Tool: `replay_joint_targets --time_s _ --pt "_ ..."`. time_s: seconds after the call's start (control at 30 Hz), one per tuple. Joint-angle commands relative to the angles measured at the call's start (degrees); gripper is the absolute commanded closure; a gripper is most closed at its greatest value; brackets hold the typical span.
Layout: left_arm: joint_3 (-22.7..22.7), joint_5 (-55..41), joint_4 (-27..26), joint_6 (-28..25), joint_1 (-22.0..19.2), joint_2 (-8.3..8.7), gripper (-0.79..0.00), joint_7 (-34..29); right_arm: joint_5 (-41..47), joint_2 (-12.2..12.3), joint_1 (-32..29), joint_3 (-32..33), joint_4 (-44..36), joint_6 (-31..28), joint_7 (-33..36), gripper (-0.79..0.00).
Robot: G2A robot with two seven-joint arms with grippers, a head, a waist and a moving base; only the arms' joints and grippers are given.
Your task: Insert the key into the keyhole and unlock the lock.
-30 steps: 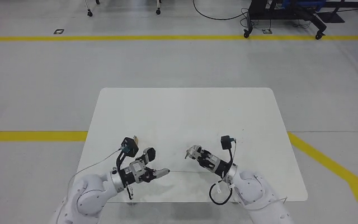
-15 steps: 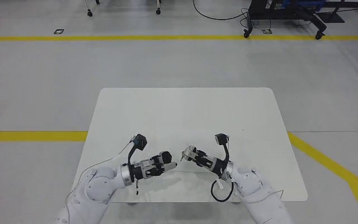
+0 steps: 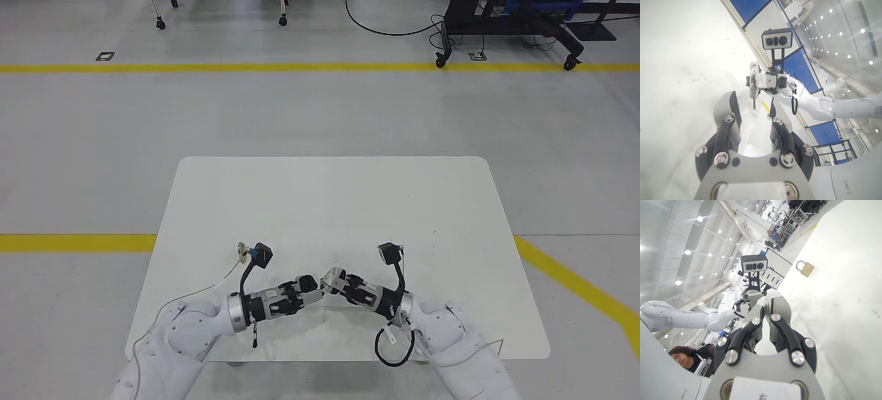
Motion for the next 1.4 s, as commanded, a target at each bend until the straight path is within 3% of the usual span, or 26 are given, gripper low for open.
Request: replay_joint_targets --time_s 0.0,0.37,0.5,0.73,0.97,1.0,1.07,1.37 --pt "0.28 -0.24 0.39 0.28 -0.38 -0.04 -0.351 -0.05 0.20 -0.02 0.10 -0.21 0.09 -0.12 0.11 0.000" --pt "2.05 1.27 0.96 1.63 -1.53 -0.30 -0.135 0.86 0.59 0.15 0.47 0.04 0.64 -0.29 -0.25 0.000" --pt "2.23 1.75 0.85 1.63 -1.53 -0.26 0.000 1.27 0.07 0.18 0.35 0.01 0.40 -0.15 -0.81 0.000" --pt "1.44 2.03 0.24 1.40 -1.36 0.05 0.000 1.44 -1.02 0.37 0.43 0.28 0.17 -0.97 -0.73 0.000" --pt "-0.45 7.85 -2.58 2.64 -1.91 1.30 0.000 -5.00 0.31 1.10 0.23 0.89 -0.37 -3.45 3.71 0.000" --pt "-0.72 7.90 -3.03 2.76 -1.77 1.50 0.000 -6.23 0.64 1.21 0.19 1.00 -0.42 -3.53 4.19 -0.191" --pt "-1.48 7.76 -3.81 2.94 -1.65 1.94 0.000 -8.85 1.26 1.40 0.22 1.06 -0.53 -3.56 5.48 -0.345" --pt "-3.81 4.57 -7.02 0.82 -0.15 3.52 0.000 -15.82 -0.50 1.95 0.92 -0.13 -0.96 -2.12 9.89 -0.332"
